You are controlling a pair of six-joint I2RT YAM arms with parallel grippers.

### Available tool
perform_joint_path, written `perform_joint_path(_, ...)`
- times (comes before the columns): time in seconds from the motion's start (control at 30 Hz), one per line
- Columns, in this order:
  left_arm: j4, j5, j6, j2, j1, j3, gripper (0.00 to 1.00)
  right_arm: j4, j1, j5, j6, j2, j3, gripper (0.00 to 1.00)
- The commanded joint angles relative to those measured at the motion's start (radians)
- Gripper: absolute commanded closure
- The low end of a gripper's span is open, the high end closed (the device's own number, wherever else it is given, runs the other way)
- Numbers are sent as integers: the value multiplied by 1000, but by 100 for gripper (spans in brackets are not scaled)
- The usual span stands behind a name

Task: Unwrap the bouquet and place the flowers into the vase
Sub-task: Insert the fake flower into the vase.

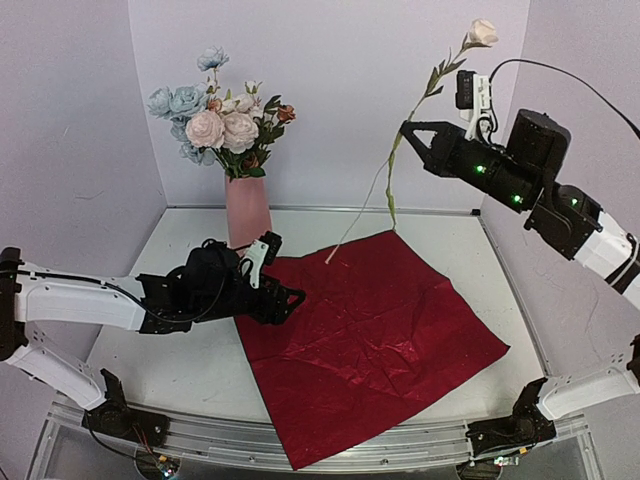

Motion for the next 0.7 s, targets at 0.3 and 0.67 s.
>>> perform_joint_path(0.3, -68, -191, -81, -122, 250, 96, 19, 540, -2, -54, -161, 272, 76, 100)
perform_joint_path(0.67, -128, -29, -154, -132, 493, 202, 24, 1070, 44, -336, -423, 485, 65, 100)
